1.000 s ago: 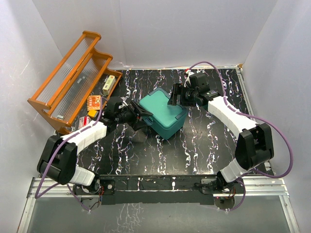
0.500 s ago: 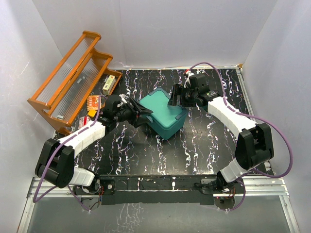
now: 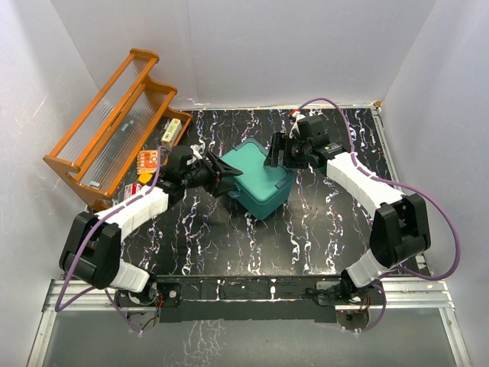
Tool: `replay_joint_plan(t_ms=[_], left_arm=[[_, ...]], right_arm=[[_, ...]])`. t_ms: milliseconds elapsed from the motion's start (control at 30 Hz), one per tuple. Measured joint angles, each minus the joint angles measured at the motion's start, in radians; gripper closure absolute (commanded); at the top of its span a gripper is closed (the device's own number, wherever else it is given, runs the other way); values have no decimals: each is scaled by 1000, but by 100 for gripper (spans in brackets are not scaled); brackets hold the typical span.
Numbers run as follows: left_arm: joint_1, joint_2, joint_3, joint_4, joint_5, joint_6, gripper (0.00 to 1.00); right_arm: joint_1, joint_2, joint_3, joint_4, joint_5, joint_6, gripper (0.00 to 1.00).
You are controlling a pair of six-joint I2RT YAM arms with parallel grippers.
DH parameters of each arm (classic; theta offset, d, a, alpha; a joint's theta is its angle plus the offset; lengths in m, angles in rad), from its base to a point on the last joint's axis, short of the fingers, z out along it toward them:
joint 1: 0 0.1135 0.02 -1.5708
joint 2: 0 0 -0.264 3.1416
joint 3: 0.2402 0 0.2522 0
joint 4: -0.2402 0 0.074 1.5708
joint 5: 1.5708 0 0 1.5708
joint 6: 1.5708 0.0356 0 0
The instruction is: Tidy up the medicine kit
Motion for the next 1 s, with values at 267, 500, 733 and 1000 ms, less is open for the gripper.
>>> replay_joint_plan(t_ms=[267, 500, 733, 1000], left_arm=[[0, -11, 57, -169, -47, 105, 21], [0, -44, 58, -269, -116, 151, 9], [0, -26, 58, -251, -118, 157, 8], [10, 57, 41, -89, -35, 109, 8]], right_arm=[[0, 1, 0, 0, 0, 0, 25], [0, 7, 0, 0, -1, 0, 25], [0, 16, 0, 0, -5, 0, 25], [-6, 17, 0, 3, 17, -3, 25]])
